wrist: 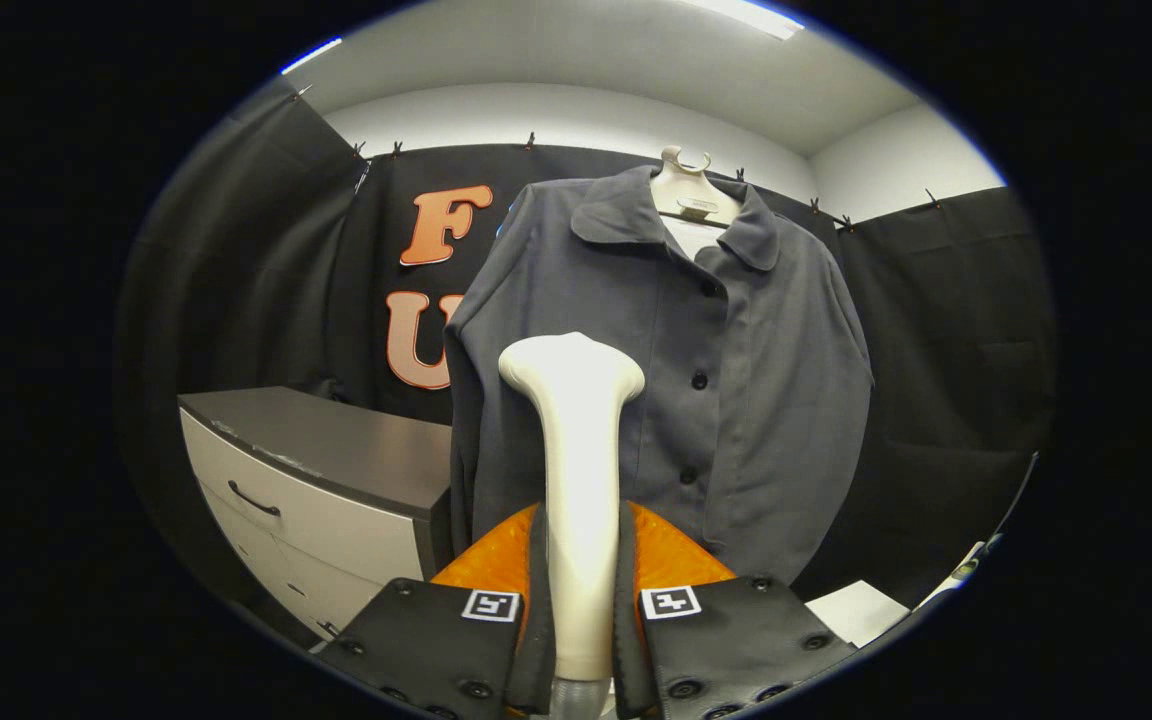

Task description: Iron the clothes twice with a garment steamer, once on the left side and once on the right side.

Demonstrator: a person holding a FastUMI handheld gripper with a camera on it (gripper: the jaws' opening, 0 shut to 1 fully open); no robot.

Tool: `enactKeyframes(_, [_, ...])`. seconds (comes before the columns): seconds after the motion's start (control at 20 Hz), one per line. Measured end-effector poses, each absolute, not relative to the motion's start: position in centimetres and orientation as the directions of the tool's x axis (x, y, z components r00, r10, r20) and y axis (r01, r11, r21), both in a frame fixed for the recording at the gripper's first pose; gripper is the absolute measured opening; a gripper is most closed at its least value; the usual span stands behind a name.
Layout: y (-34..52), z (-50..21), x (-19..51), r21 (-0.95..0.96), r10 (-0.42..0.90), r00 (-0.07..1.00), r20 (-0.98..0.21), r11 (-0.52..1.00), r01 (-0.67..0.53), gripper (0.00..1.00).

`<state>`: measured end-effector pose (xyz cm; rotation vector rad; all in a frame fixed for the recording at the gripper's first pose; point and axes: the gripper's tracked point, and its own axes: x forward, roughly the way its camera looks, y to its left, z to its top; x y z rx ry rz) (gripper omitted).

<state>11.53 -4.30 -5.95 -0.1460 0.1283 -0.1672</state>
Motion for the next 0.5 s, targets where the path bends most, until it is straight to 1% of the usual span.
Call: enactKeyframes(0.5, [-4.6, -11.2, 9.6, -0.171, -0.189, 0.967, -0.171, 0.972, 0.16, 0.31])
